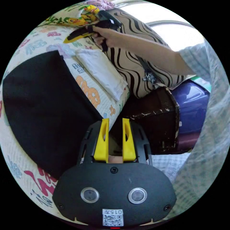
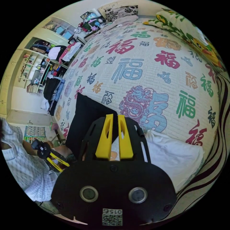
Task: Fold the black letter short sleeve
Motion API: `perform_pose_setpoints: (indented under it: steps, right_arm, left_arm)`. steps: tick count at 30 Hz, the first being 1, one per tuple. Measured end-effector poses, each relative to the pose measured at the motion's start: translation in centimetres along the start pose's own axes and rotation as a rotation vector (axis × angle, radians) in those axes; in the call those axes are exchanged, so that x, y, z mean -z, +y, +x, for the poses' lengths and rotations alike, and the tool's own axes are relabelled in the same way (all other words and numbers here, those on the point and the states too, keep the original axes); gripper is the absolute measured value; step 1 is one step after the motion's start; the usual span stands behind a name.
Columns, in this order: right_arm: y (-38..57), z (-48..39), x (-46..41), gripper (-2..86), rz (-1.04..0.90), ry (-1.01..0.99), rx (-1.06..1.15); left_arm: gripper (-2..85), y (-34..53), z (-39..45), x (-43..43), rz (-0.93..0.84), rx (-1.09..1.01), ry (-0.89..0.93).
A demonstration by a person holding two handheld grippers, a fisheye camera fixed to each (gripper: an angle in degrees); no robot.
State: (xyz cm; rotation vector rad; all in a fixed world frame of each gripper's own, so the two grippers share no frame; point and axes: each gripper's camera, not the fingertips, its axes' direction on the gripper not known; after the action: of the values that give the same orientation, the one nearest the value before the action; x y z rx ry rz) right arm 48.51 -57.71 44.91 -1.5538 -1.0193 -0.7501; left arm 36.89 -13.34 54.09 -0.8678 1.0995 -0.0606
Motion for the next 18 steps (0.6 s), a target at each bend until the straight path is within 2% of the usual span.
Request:
perform_pose_setpoints:
  steps: [2, 4, 5, 7, 9, 11, 13, 18]
  right_arm:
    - [0.1, -1.7, -1.1, 5.4, -0.010, 0.022, 0.023]
    - [0.2, -2.2, -2.4, 7.2, -0.057, 0.104, 0.006]
    - [0.5, -1.8, -3.0, 8.6, -0.056, 0.184, -0.060]
    - [1.4, -0.5, -3.3, 9.4, -0.057, 0.203, -0.161]
    - [2.9, 0.9, -2.9, 9.5, -0.037, 0.090, -0.238]
    - [6.3, 2.1, -2.0, 8.2, 0.038, -0.112, -0.306]
    - [9.7, 2.1, -1.8, 7.0, 0.070, -0.167, -0.379]
    - [19.6, -0.2, -3.3, 5.4, 0.043, -0.213, -0.544]
  left_arm:
    - [8.5, -1.3, -2.7, 3.1, 0.069, 0.085, -0.151]
    - [8.4, -2.9, -7.3, 5.4, 0.097, 0.206, -0.401]
    - [8.4, -3.4, -8.4, 5.8, 0.096, 0.234, -0.446]
    - [8.4, -5.7, -11.4, 7.7, 0.148, 0.270, -0.560]
    - [8.5, -8.7, -12.2, 8.7, 0.202, 0.195, -0.567]
    - [8.7, -13.0, -12.8, 8.5, 0.195, 0.070, -0.462]
    - [9.2, -19.8, -13.2, 6.0, 0.077, -0.075, -0.313]
    - [10.4, -30.8, -12.0, -1.5, -0.151, -0.308, -0.313]
